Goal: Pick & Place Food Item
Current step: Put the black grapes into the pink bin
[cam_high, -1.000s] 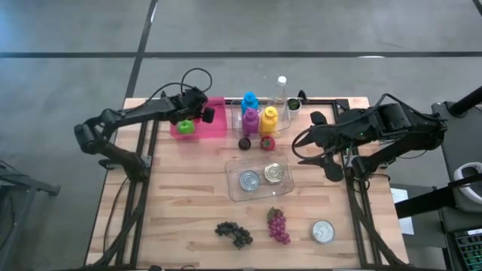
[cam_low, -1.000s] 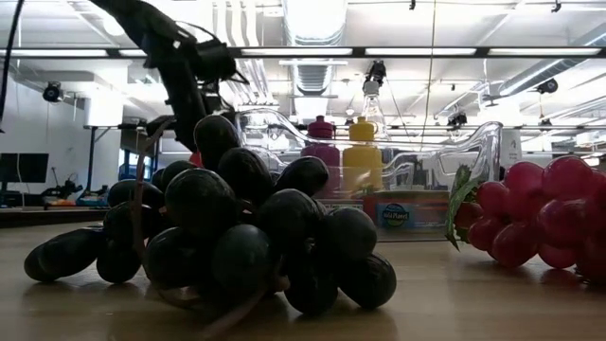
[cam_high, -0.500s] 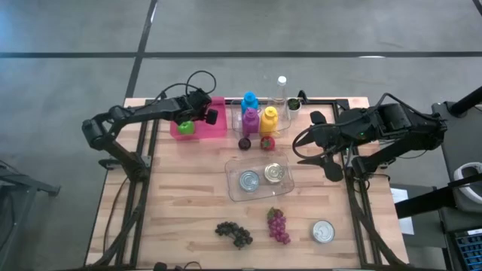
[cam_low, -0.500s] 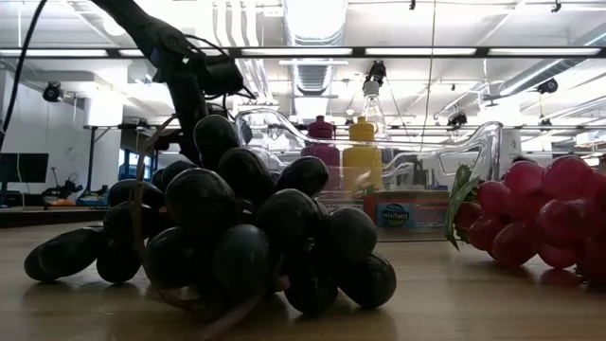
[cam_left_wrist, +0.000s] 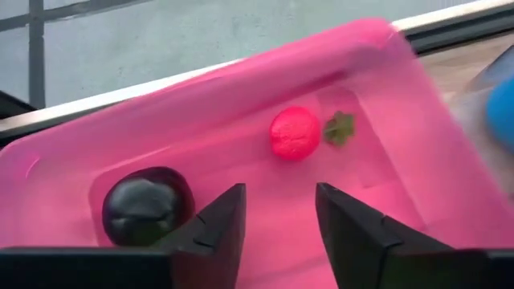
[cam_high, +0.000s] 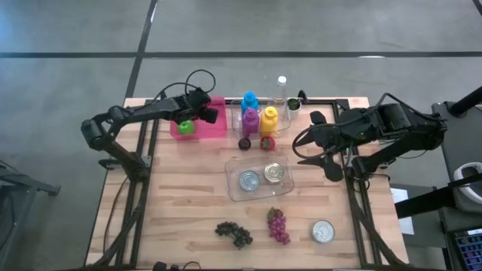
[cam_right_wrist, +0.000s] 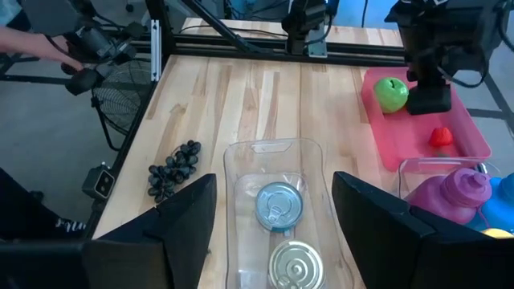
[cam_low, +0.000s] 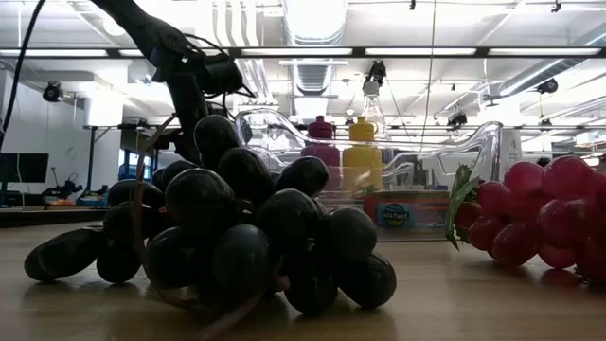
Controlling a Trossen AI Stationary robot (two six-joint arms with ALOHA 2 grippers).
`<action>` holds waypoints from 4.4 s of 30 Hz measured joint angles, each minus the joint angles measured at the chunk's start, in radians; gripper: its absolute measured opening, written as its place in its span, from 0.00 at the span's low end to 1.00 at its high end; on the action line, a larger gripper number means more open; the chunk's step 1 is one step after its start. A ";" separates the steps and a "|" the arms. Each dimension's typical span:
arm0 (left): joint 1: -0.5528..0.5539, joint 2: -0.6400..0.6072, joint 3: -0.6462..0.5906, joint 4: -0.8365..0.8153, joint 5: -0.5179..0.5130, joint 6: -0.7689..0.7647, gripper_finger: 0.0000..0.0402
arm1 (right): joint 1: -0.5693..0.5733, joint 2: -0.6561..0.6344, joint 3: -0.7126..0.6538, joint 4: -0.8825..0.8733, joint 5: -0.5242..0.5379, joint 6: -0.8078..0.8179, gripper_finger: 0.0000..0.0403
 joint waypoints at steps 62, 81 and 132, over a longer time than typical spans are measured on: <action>-1.157 0.188 0.056 0.202 0.323 0.283 0.29 | 0.000 0.000 0.000 -0.063 -0.038 -0.017 0.58; -1.152 0.243 0.034 0.288 0.324 0.297 0.29 | 0.000 0.000 0.000 -0.062 -0.039 -0.017 0.56; -1.125 -0.097 0.036 0.170 0.275 0.093 0.00 | 0.000 0.000 0.000 -0.057 -0.035 -0.019 0.56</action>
